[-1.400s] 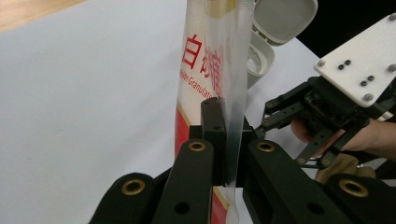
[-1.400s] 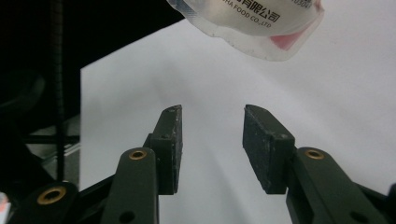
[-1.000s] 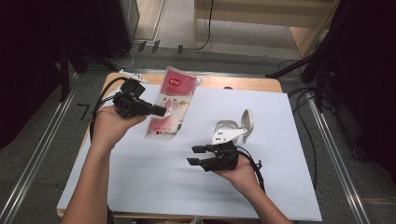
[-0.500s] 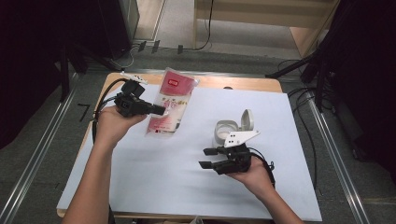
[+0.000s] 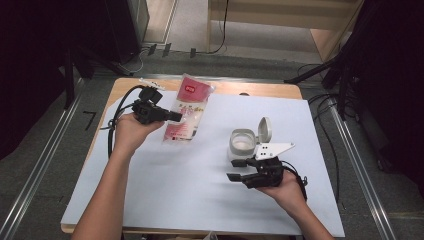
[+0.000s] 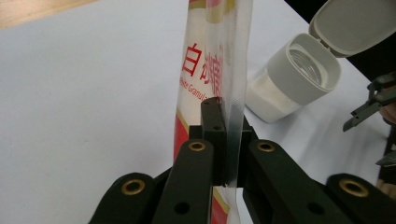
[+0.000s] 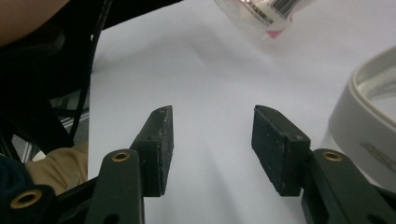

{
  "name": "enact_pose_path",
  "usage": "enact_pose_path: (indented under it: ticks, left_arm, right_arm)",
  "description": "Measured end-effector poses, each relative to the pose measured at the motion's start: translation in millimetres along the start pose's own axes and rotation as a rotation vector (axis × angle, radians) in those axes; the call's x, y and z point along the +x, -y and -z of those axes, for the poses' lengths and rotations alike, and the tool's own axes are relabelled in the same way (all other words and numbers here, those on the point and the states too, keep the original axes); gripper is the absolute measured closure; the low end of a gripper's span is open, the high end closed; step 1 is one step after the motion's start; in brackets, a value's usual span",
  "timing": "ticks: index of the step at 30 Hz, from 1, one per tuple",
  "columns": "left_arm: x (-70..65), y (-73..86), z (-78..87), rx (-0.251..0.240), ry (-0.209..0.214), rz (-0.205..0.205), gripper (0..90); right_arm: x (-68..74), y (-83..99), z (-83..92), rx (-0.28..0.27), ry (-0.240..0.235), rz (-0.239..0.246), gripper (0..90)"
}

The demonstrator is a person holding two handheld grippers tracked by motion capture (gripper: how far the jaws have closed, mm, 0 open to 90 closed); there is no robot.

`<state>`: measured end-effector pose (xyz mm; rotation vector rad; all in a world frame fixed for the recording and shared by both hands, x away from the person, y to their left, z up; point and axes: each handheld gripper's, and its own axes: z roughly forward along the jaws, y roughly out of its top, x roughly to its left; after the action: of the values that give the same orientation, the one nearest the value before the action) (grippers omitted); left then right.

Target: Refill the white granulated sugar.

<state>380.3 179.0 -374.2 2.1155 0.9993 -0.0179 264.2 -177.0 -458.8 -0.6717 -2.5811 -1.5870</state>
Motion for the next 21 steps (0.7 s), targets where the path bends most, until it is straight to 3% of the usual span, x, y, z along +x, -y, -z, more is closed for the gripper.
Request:
enact_pose_path:
  ticks: [6, 13, 21]
  left_arm:
    - [1.9, 0.6, -11.2, -0.022, -0.029, -0.035, 90.0]
    - [7.2, 5.2, -25.9, 0.003, -0.064, -0.051, 90.0]
    - [11.1, 10.0, -27.9, -0.003, -0.04, -0.045, 90.0]
  right_arm:
    - [-1.5, 4.3, 2.8, -0.013, 0.001, -0.008, 47.9]
    - [-3.4, 5.4, 4.8, -0.029, 0.016, -0.015, 44.3]
    - [-4.3, 6.0, 4.0, -0.019, 0.025, -0.015, 44.5]
